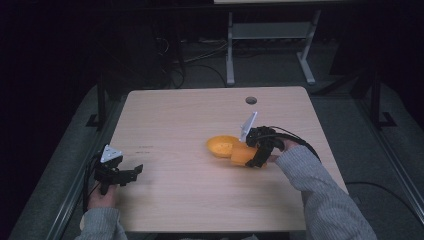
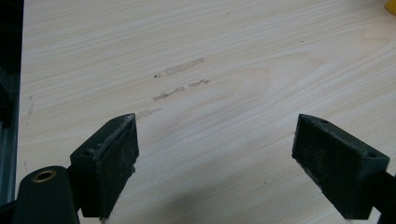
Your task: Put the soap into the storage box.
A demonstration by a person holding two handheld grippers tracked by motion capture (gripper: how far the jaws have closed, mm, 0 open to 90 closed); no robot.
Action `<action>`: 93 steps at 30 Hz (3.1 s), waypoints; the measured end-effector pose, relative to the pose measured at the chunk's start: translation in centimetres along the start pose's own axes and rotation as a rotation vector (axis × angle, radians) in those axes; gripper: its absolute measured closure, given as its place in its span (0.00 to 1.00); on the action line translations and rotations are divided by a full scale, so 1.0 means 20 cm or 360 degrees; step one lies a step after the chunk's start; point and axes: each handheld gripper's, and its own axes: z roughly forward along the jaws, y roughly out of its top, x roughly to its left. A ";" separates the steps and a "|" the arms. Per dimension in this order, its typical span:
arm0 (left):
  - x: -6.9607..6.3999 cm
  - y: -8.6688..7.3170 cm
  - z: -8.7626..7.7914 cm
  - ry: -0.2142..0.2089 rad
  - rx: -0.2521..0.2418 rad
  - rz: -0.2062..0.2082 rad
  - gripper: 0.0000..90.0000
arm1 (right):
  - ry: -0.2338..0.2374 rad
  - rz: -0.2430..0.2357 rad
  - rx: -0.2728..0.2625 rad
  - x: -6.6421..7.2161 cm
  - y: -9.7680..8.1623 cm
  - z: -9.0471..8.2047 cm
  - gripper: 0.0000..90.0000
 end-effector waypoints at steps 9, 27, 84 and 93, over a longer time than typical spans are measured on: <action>0.01 0.00 -0.01 0.0002 -0.0016 -0.0009 0.15 | -0.0009 -0.0038 -0.0010 -0.06 0.11 -0.02 0.23; 0.01 -0.01 -0.01 0.0007 -0.0009 0.0001 0.15 | -0.0035 -0.0075 -0.0034 -0.15 0.24 -0.05 0.23; 0.02 -0.01 -0.02 0.0007 0.0001 -0.0009 0.15 | 0.0053 -0.0126 0.0028 -0.26 0.34 0.14 0.23; 0.02 -0.01 -0.02 0.0006 0.0009 -0.0003 0.15 | 0.0083 -0.0144 0.0028 -0.25 0.35 0.16 0.23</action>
